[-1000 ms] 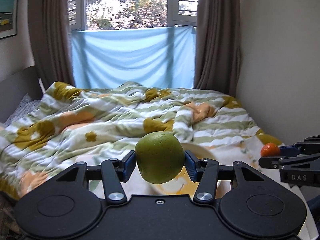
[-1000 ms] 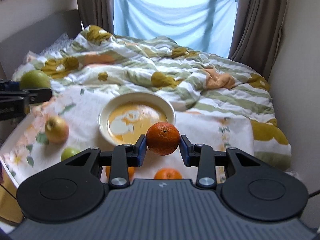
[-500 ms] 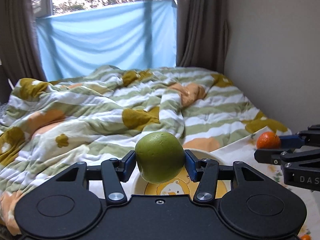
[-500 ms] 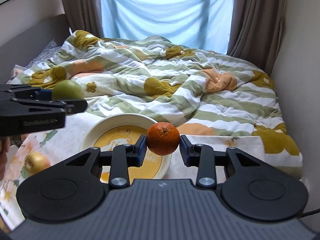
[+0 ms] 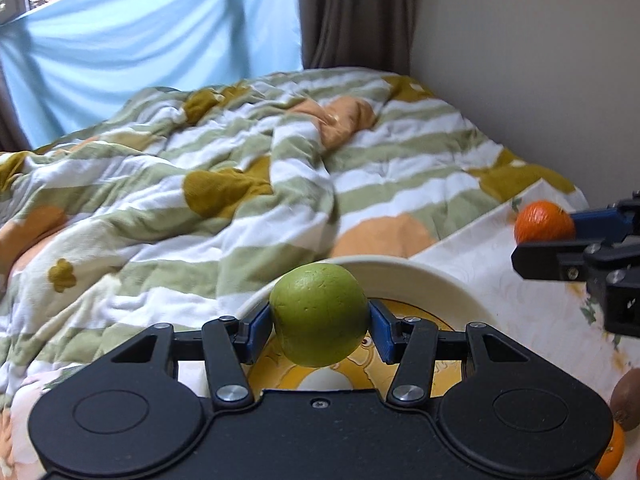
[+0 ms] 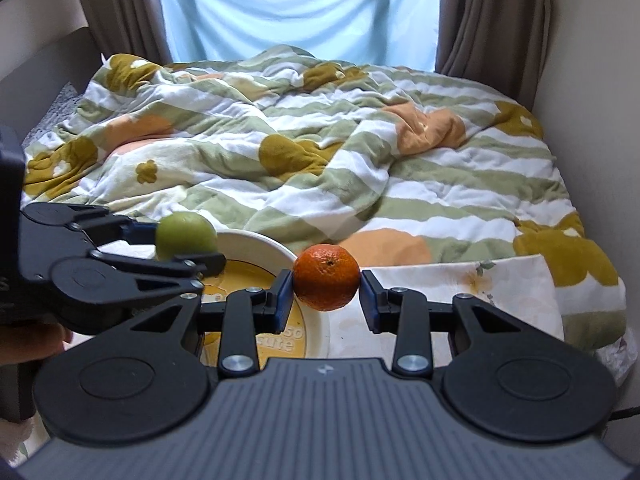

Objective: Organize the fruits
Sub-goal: 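Carry the green apple into the bowl and open the left tool, then lower the small mandarin into the bowl and open the right tool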

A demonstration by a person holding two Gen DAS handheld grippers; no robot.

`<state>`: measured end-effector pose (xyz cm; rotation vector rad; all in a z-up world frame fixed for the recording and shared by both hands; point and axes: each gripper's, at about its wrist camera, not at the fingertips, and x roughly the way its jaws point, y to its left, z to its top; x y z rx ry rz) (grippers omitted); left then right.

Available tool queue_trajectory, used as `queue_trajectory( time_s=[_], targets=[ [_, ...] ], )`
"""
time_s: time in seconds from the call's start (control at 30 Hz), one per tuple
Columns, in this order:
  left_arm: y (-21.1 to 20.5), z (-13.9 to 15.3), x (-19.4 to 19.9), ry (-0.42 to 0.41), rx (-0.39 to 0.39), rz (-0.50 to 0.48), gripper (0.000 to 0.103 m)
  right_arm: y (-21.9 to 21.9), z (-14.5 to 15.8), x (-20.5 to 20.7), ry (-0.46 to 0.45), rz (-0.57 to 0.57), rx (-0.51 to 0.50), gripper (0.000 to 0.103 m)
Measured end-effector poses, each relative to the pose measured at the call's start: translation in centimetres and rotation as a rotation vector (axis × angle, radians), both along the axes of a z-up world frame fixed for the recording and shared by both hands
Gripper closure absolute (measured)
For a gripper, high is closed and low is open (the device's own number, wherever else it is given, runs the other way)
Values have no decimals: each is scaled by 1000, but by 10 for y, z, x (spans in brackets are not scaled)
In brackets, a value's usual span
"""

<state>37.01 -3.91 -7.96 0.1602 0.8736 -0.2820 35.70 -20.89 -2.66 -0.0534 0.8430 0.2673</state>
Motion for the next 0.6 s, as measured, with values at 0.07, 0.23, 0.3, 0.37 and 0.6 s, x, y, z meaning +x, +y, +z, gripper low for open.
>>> queue_trajectory(
  time_s=[0.07,0.23,0.3,0.37,0.6],
  targets=[
    [-3,-5,3,7,11,-13,47,-3,-3,2,8,-11,0,52],
    [-4,-8,6,21,14,-25,44,-10,-6,5,14,-33,0,52],
    [-4,-3,3,-12,28,-18,21,-10,-5,6,15,-37,0,52],
    [-1,6,-1,-47,26,-13,1,-11,-4,5,12,-42,0,52],
    [30,34,-24,-39,-19,42,0,-17,9,-2,-13,-35,-11,52]
  ],
)
